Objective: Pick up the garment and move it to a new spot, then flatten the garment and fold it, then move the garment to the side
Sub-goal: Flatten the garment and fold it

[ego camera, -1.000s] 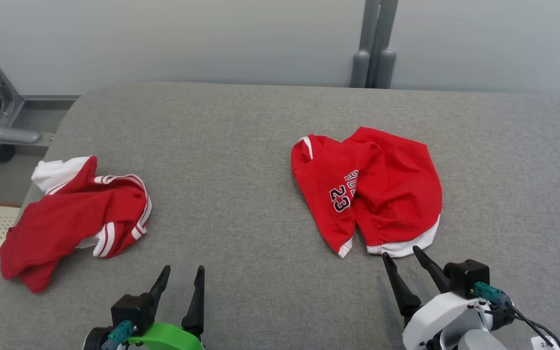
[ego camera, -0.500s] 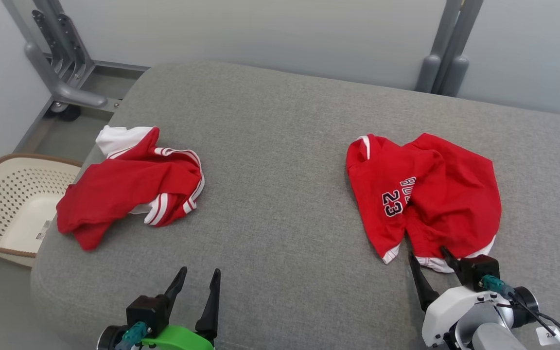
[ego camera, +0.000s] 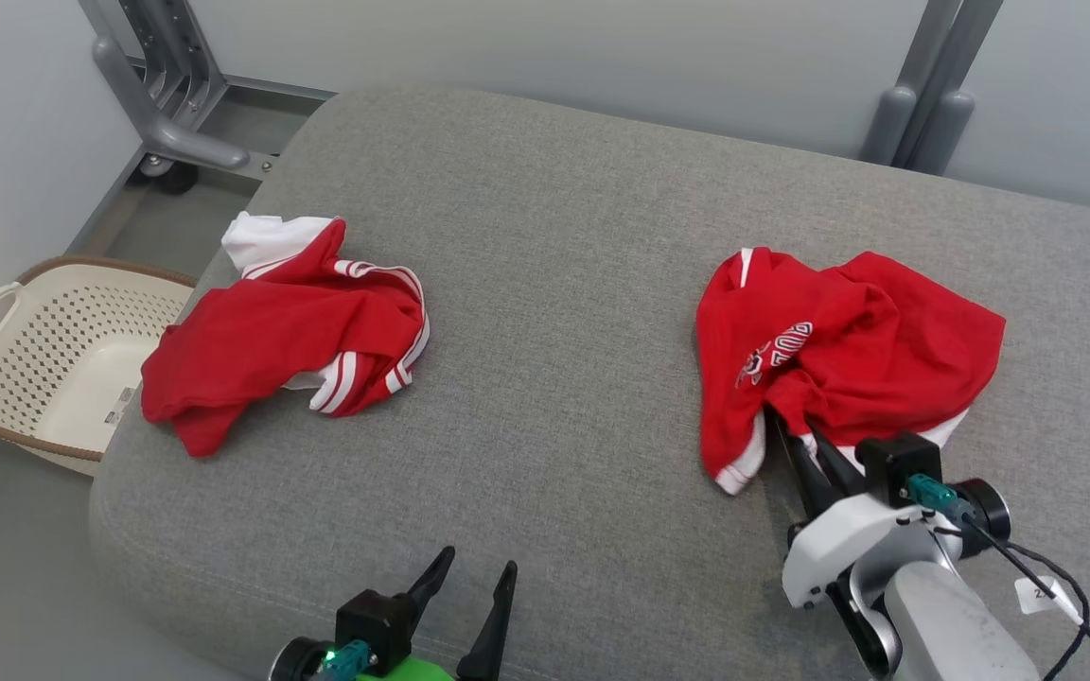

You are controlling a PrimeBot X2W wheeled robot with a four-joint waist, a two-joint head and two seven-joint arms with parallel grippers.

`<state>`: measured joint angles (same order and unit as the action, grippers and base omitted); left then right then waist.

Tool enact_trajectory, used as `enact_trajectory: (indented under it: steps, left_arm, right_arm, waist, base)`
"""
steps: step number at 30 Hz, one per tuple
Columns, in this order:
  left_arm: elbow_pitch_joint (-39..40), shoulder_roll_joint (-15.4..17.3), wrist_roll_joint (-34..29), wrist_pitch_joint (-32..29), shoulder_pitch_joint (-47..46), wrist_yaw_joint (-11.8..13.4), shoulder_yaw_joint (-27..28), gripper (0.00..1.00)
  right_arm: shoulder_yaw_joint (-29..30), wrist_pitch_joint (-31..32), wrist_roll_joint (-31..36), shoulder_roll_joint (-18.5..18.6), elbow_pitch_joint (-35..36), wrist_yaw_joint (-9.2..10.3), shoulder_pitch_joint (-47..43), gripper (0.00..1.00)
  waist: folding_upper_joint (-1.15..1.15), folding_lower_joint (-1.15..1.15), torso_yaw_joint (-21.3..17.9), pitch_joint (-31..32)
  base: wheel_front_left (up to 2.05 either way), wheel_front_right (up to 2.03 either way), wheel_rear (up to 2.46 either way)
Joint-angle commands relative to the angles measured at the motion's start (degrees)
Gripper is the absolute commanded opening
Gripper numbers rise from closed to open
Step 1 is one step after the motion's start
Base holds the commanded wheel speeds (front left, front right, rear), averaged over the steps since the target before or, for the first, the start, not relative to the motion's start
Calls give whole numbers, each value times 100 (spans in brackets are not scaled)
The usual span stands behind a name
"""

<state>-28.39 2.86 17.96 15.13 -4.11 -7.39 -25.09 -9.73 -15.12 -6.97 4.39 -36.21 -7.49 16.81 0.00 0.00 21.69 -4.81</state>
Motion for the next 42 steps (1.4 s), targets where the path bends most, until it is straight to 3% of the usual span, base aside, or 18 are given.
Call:
enact_trajectory:
  steps: [1,7,14,29,36,42]
  left_arm:
    - [-24,7,63,4,-27,-14,-20,100]
    - [-105,10,222,4,-36,-14,-245,100]
    - [-115,9,186,4,-24,-15,-94,100]
    - [17,9,308,5,119,-15,-33,100]
    - [25,11,455,4,52,-15,-189,100]
    - [-45,11,562,5,-51,-15,-352,100]
  right_arm:
    - [-43,-4,-53,55,182,0,66,0]
    - [-304,-4,-236,121,1142,0,193,0]
    - [53,-4,-523,191,1938,0,250,0]
    - [677,-4,-655,695,2489,0,457,0]
    - [-73,108,-683,848,2757,0,776,0]
    - [-1165,344,-752,785,1812,0,1189,0]
  waist:
    - [0,0,-5,3]
    - [0,0,44,78]
    - [0,0,81,174]
    - [0,0,-333,291]
    - [0,0,-177,230]
    - [0,0,434,69]
  base:
    - [0,0,0]
    - [0,0,0]
    - [0,0,0]
    - [0,0,0]
    - [0,0,0]
    - [0,0,0]
